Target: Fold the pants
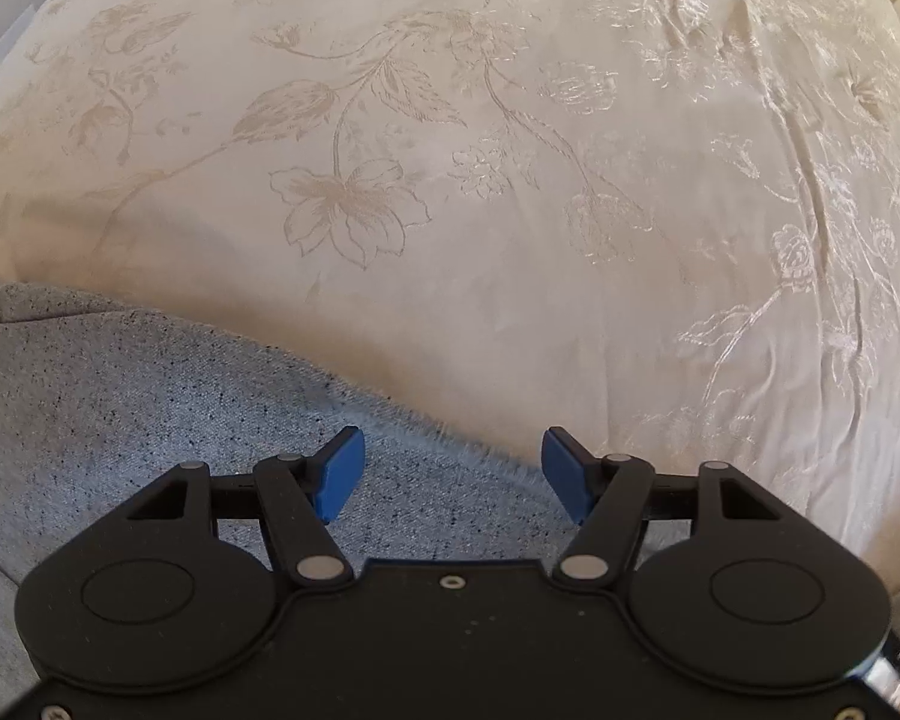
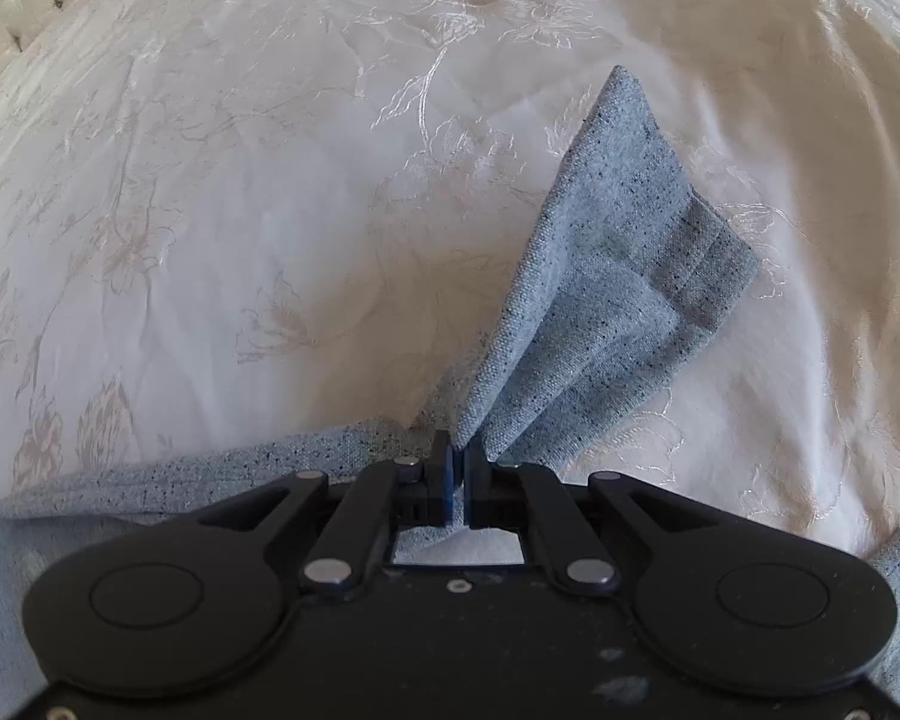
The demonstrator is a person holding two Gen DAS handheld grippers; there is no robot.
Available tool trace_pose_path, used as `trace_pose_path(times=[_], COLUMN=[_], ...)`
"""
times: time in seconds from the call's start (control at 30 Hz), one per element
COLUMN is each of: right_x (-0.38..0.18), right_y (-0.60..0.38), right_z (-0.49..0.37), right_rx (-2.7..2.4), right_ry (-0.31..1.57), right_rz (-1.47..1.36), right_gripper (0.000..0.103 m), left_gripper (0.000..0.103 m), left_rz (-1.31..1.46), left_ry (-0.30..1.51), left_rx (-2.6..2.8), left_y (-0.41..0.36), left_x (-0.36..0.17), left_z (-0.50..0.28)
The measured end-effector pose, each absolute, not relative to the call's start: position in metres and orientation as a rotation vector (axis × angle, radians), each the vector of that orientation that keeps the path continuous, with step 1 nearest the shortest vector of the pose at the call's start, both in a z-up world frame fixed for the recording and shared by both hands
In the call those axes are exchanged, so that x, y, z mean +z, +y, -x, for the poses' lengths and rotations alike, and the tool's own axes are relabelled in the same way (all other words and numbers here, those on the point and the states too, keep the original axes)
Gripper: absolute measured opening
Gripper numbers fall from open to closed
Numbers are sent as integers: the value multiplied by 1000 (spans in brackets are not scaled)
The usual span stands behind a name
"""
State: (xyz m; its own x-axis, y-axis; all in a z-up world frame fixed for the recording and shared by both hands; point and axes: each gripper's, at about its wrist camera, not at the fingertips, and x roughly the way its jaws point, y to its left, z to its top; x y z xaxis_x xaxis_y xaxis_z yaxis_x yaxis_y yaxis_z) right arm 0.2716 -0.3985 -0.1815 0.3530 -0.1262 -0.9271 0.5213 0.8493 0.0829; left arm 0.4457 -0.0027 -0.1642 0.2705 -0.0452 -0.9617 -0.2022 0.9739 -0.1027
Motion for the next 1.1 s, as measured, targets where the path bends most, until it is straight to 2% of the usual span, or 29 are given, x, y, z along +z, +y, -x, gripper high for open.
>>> trace_pose_path(times=[0.1,0.23,0.3,0.33,0.43,0.8,1.1], right_x=[-182,-184,-184,-184,-179,-138,-116], right_y=[-396,-398,-398,-398,-399,-394,-387], right_z=[-269,-274,-272,-271,-268,-214,-135], right_rx=[-432,-436,-433,-433,-432,-406,-429], right_ry=[1143,1138,1137,1136,1126,1080,1096], right_rz=[-390,-399,-403,-407,-417,-374,-368], right_gripper=[3,3,3,3,3,3,3], left_gripper=[69,67,42,17,11,11,10], left_rz=[273,201,173,188,263,182,84], left_ry=[1310,1344,1363,1360,1282,1119,1074], left_rx=[119,170,181,183,183,87,65], left_y=[-1,-5,-6,-4,7,12,4], left_x=[-167,-181,-190,-190,-175,-89,-83], left_z=[-451,-460,-462,-461,-445,-327,-231])
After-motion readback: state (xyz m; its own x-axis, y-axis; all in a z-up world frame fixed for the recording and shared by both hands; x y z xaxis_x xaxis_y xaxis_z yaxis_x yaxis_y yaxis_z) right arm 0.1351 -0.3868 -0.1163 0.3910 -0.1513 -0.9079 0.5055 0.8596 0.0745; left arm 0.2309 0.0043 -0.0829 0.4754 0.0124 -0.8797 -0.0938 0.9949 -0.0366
